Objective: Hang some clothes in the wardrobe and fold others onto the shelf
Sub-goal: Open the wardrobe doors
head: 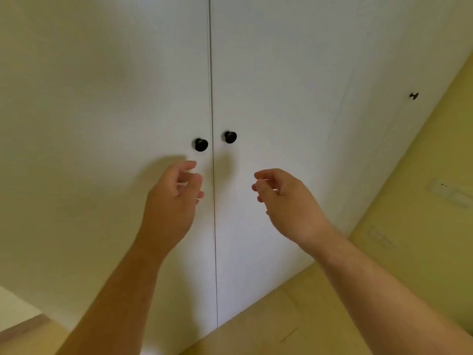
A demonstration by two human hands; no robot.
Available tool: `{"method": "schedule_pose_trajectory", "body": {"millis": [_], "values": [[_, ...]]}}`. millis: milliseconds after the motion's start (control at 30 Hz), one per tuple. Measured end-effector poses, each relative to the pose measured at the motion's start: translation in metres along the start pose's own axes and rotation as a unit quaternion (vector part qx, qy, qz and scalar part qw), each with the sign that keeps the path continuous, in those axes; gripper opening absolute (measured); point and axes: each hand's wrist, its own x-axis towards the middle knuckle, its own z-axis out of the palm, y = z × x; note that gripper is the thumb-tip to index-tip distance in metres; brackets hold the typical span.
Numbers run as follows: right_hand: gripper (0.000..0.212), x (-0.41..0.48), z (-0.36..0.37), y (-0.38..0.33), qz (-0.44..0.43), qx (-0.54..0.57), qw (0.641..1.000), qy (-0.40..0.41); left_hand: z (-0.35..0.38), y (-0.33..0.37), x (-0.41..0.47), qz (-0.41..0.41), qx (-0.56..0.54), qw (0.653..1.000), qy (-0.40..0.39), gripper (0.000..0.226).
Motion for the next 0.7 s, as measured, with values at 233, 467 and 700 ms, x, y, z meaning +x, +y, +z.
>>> {"method": "schedule_pose_trajectory", "body": {"millis": [233, 467, 700], "values": [[0.027, 0.054, -0.017, 0.017, -0.023, 0.030, 0.997, -0.070, 0.037, 0.014, 0.043, -0.009, 0.030, 0.996, 0.089, 0.020], [0.029, 0.068, -0.026, 0.025, -0.066, 0.033, 0.985, -0.156, 0.061, 0.031, 0.040, -0.042, 0.041, 0.987, 0.149, 0.021], [0.033, 0.052, -0.045, 0.026, -0.119, 0.018, 0.968, -0.220, 0.077, 0.060, 0.004, -0.064, 0.133, 0.974, 0.174, 0.024]]}}
